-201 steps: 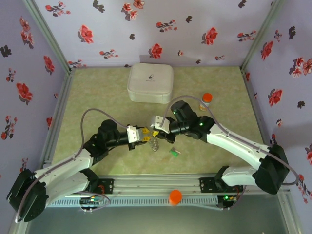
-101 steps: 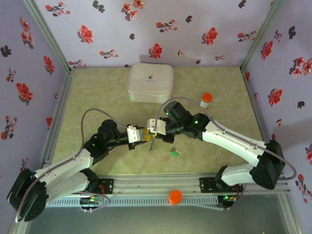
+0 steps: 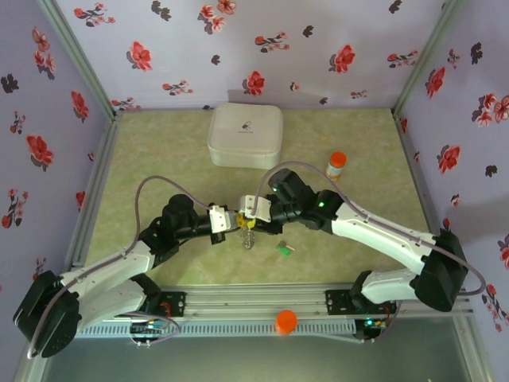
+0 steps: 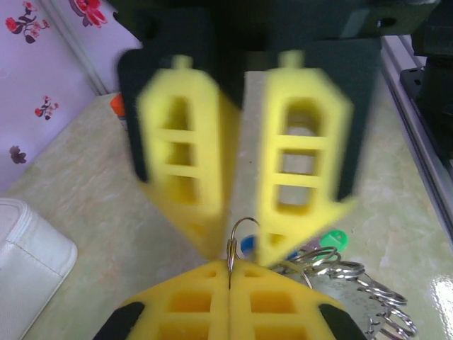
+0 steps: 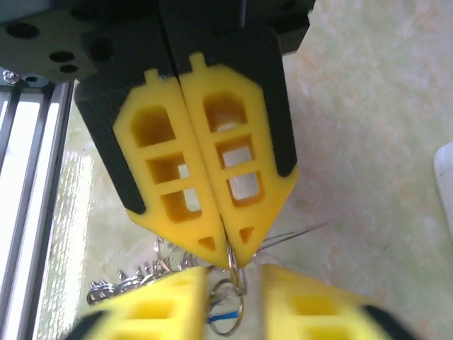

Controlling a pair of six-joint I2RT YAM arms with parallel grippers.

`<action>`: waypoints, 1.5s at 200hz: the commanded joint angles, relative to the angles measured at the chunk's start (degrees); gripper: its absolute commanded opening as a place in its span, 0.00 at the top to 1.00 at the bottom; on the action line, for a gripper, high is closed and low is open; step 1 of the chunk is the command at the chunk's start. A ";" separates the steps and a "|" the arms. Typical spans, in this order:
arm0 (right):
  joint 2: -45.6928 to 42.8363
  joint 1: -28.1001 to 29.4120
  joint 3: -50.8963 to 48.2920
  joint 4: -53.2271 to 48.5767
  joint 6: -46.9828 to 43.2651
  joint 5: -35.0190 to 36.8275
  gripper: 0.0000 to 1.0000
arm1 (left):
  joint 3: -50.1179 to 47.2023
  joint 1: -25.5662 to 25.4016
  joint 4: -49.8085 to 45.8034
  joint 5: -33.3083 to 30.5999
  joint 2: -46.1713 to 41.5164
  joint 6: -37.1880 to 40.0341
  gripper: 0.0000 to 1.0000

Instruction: Put the keys on the keyring

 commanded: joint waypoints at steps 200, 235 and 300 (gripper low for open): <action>-17.74 -3.16 -24.55 37.82 16.13 4.70 0.52 | -7.90 2.07 39.04 -0.69 7.24 -16.66 1.00; -16.11 -3.16 -23.28 39.02 19.83 2.30 0.55 | -7.55 2.07 39.08 -0.46 7.93 -16.36 1.00; -14.65 -5.03 -10.52 21.11 47.57 11.51 0.57 | -7.29 2.11 38.70 -4.46 8.26 -11.13 1.00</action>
